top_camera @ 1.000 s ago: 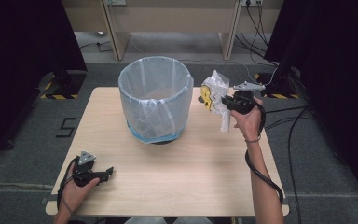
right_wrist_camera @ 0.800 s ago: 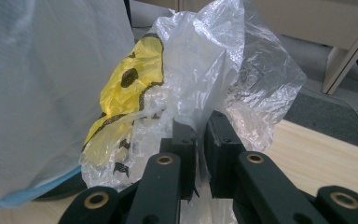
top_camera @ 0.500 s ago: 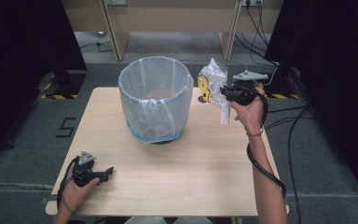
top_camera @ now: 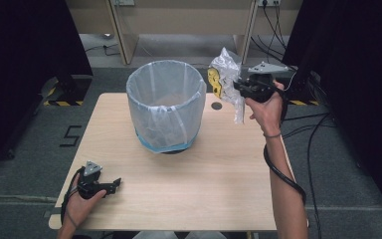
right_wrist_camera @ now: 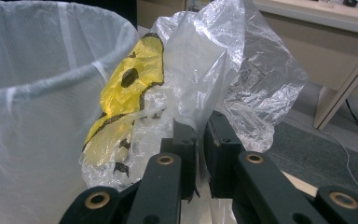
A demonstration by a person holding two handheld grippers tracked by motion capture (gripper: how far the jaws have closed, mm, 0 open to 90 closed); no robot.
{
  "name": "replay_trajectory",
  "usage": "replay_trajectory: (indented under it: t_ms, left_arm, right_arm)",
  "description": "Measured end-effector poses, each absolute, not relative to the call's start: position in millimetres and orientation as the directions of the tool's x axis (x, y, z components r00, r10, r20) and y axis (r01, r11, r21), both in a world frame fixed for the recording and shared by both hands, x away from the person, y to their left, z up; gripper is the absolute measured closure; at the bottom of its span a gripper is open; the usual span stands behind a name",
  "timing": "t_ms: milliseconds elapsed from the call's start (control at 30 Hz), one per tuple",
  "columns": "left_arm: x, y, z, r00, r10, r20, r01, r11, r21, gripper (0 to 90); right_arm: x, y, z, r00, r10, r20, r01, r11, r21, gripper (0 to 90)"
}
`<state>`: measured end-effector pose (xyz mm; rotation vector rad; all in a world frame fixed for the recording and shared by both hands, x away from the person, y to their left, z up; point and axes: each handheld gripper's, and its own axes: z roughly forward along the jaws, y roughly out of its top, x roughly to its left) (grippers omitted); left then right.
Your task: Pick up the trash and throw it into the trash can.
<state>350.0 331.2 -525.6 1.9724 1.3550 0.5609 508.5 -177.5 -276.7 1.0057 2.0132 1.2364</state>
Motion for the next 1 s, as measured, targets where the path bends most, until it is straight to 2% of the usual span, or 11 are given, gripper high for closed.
replay_trajectory:
  t_ms: [367, 1000]
  left_arm:
    - [350.0, 331.3, -525.4, 0.369, 0.929, -0.024, 0.643, -0.237, 0.728, 6.3]
    - [350.0, 331.4, -525.4, 0.370, 0.929, -0.021, 0.642, -0.239, 0.728, 6.4]
  right_arm:
    - [506.7, -153.2, -252.0, -0.597, 0.793, -0.119, 0.246, 0.322, 0.914, 83.7]
    - [506.8, -77.0, -221.3, -0.690, 0.696, -0.200, 0.169, 0.424, 0.890, 83.7]
